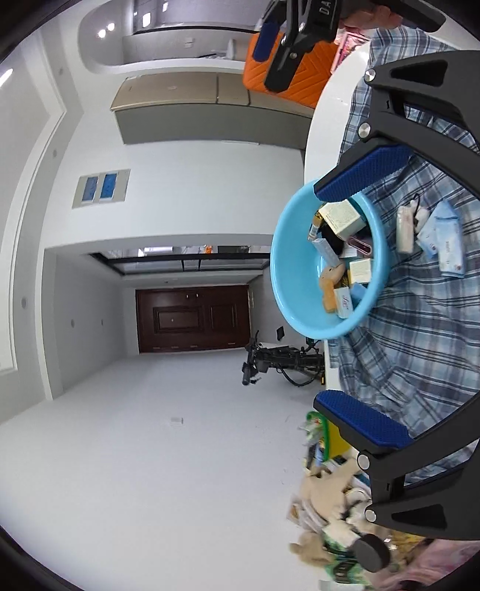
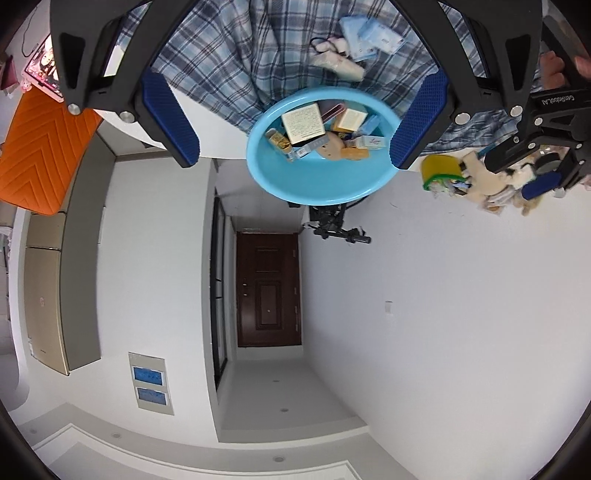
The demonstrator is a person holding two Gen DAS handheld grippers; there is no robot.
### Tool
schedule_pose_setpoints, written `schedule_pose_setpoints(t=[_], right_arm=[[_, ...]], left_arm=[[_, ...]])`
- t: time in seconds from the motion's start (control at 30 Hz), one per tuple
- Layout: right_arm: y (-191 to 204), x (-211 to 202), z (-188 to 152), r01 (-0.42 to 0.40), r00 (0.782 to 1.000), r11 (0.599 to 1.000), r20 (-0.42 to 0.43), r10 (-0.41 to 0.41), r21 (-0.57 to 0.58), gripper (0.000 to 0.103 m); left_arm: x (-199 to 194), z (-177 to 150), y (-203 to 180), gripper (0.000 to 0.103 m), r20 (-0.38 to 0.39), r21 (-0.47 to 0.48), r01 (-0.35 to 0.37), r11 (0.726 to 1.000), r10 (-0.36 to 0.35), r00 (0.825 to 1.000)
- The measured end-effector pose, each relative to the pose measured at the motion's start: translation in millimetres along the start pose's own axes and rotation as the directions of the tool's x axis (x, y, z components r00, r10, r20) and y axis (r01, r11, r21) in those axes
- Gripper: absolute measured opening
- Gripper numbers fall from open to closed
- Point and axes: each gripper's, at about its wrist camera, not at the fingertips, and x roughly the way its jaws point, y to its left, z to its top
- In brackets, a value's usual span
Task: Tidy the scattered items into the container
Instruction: 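Withdraw both tools from the basin back toward the cloth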
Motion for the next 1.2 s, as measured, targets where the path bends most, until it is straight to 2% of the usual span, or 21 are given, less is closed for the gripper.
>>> schedule_pose_setpoints(t=[0.1, 0.2, 0.37, 0.47, 0.57, 0.73, 1.07, 1.2], right_arm=[[6, -10, -5, -0.012, 1.0, 1.0, -0.009, 0.012, -0.002, 0.103], [11, -18, -8, -0.015, 1.0, 1.0, -0.018, 0.015, -0.008, 0.103], [12, -21, -8, 0.063, 0.998, 0.998, -0.008, -0.063, -0.001, 0.103], [9, -19, -5, 0.029, 0.999, 0.999, -0.024, -0.029, 0.015, 0.103], [11, -18, -5, 0.028, 0.999, 1.0, -0.034, -0.027, 0.006, 0.103], [17, -11, -11, 0.048, 0.994, 0.998, -0.092, -0.051, -0.032, 0.103], [18, 16, -40, -0.002, 0.967, 1.0, -0.256, 0.001, -0.005, 0.103], [18, 25, -52, -0.004, 0.957, 1.0, -0.29, 0.006, 0.011, 0.103]], left_arm=[[-12, -1, 5, 0.103, -0.015, -0.018, 0.045, 0.999, -0.045, 0.999], [-19, -1, 5, 0.103, -0.01, -0.014, 0.053, 0.999, -0.053, 0.999], [-25, -1, 1, 0.103, -0.007, 0.01, 0.06, 0.998, -0.06, 0.998], [-21, -3, -1, 0.103, -0.02, 0.021, 0.051, 0.998, -0.051, 0.999], [-16, -5, -3, 0.103, -0.05, 0.032, 0.056, 0.998, -0.054, 0.997], [-7, -9, -3, 0.103, -0.1, 0.019, 0.081, 0.997, -0.079, 0.992], [15, -31, -3, 0.103, -0.224, -0.009, 0.09, 0.996, -0.09, 0.97], [22, -44, -4, 0.103, -0.266, -0.023, 0.099, 0.995, -0.102, 0.959]])
